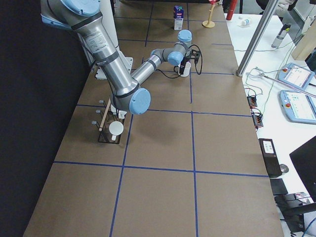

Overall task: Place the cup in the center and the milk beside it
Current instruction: 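Release the mug and raise the right gripper while the left gripper grasps the milk carton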

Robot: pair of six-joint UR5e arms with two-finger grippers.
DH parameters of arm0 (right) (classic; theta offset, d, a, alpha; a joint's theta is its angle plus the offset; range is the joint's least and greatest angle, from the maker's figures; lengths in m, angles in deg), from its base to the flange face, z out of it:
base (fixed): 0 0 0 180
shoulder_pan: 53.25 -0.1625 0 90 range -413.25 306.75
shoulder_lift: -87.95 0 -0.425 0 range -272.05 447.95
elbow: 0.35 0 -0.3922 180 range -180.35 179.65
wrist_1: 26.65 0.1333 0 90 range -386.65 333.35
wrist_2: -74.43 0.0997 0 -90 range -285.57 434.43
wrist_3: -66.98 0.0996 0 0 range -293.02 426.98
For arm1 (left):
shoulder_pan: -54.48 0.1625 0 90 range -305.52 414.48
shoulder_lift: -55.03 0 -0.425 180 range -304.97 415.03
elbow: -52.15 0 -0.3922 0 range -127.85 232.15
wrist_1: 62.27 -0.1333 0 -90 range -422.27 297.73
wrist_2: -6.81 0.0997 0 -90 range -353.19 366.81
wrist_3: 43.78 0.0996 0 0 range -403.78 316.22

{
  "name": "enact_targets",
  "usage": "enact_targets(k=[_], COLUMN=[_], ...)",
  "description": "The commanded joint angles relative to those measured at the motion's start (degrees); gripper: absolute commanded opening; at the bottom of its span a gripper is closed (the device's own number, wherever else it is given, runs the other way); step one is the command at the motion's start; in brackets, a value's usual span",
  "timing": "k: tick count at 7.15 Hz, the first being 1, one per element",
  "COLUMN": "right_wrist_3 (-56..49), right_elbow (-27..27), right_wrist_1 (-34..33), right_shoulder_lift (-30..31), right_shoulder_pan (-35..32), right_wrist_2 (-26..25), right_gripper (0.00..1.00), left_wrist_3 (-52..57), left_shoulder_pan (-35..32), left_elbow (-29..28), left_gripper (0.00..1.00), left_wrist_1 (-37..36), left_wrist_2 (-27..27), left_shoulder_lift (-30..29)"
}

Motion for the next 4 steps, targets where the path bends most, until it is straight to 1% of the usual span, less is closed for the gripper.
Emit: enact_targets(k=[1,2,3,4], right_wrist_3=[-0.56,-0.56,-0.56,-0.56], right_elbow=[-0.75,-1.71,-2.07,-2.16], right_wrist_1=[-0.06,-0.06,-0.06,-0.06], right_shoulder_lift=[0.71,1.05,1.32,1.32], right_shoulder_pan=[-0.22,-0.30,-0.31,-0.13], right_wrist_2=[0.17,0.26,0.08,-0.09], right_gripper=[1.00,1.00,1.00,1.00], left_wrist_3=[-4.36,-7.67,-7.71,-7.79], left_shoulder_pan=[2.43,6.00,7.08,8.30], left_elbow=[0.15,0.15,0.24,0.24], left_gripper=[1.00,1.00,1.00,1.00], left_wrist_1=[-3.92,-4.97,-4.98,-4.98], left_wrist_2=[1.41,1.85,4.90,6.41], left_shoulder_lift=[-4.54,-6.30,-5.97,-5.18])
